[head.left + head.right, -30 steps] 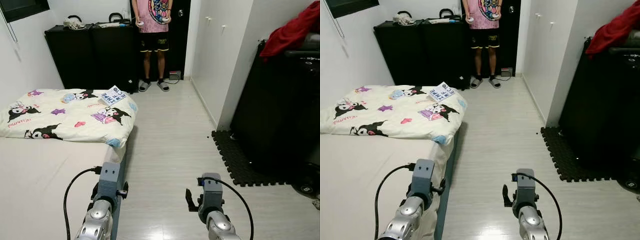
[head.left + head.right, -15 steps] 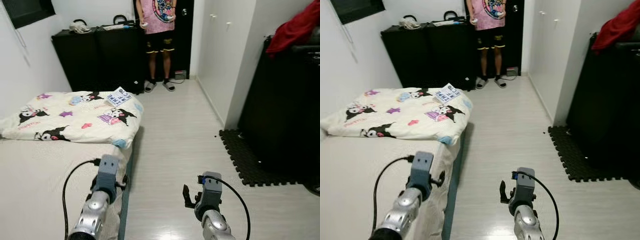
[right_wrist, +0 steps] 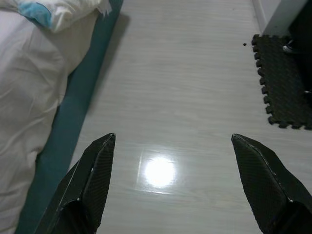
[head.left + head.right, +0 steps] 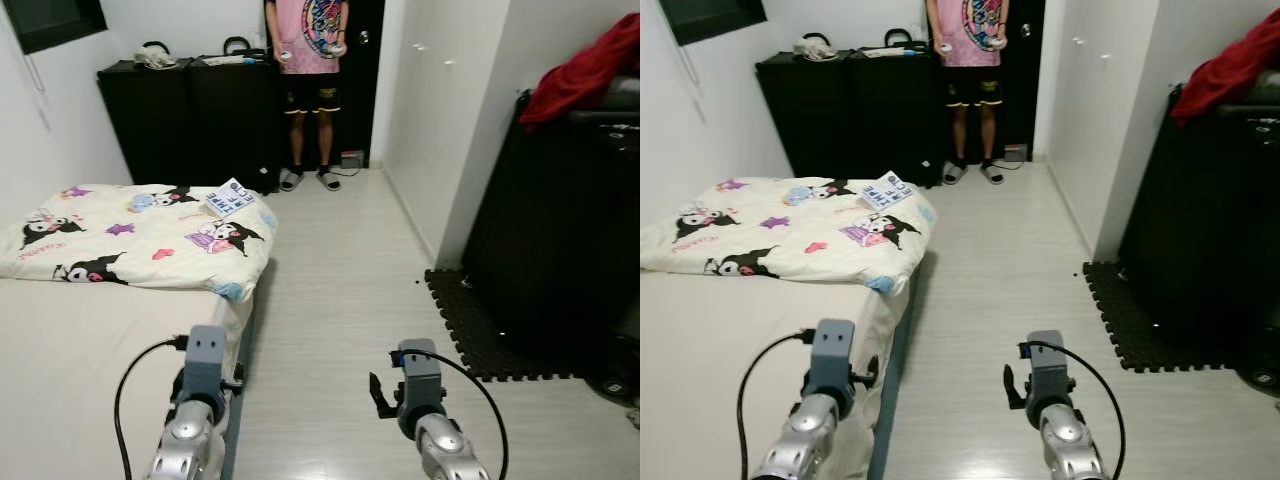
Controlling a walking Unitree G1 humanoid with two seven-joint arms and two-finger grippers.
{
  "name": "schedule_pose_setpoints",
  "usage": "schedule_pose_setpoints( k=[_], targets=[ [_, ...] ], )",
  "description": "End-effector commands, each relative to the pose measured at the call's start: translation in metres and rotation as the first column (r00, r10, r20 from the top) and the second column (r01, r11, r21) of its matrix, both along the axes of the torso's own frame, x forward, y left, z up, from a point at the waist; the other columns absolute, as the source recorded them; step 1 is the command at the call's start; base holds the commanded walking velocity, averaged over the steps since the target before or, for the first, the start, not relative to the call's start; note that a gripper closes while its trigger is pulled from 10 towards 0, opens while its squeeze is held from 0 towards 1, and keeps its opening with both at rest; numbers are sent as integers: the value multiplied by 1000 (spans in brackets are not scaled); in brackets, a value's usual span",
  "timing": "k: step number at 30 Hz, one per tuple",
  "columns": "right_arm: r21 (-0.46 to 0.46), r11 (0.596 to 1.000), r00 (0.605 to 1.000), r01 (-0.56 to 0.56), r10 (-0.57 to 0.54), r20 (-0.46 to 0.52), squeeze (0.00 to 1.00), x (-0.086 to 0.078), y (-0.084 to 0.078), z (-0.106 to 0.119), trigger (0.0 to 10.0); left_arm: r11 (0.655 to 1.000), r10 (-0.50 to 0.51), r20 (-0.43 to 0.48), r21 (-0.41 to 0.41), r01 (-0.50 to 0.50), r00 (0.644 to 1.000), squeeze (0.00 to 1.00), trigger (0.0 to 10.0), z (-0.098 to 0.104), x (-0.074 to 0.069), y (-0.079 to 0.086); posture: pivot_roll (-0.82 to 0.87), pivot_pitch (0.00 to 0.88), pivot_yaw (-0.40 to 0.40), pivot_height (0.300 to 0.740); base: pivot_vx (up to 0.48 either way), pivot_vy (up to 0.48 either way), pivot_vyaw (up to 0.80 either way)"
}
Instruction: Clean up the room
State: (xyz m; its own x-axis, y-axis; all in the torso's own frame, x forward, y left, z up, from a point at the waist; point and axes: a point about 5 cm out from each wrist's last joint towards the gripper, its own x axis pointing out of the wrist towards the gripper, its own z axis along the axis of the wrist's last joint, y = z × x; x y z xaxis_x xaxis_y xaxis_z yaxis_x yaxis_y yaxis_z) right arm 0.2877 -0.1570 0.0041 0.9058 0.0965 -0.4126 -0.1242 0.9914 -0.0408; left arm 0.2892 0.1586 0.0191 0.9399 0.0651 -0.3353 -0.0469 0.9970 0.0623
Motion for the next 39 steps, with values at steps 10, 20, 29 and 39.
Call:
schedule_pose_setpoints(
  k=[10,20,29,39],
  targets=[
    [65,949,944,-309,314,-98,0,33,26,27,10000,998,-55,-6,24,55,998,0,10000,3,8,2,-52,31,5,740,0,0,0],
    [-49,924,894,-380,353,-275,0,19,9,9,10000,996,-68,3,53,68,998,0,10000,9,11,7,-27,61,56,740,0,0,0],
    [55,998,1000,-3,4,-26,0,13,-9,16,10000,998,-49,-22,48,50,999,0,10000,-1,2,9,-37,35,45,740,0,0,0],
    [113,989,995,95,-97,7,0,-6,6,-2,10000,996,-81,-3,30,81,997,0,10000,-1,-1,-5,-17,42,33,740,0,0,0]
  ],
)
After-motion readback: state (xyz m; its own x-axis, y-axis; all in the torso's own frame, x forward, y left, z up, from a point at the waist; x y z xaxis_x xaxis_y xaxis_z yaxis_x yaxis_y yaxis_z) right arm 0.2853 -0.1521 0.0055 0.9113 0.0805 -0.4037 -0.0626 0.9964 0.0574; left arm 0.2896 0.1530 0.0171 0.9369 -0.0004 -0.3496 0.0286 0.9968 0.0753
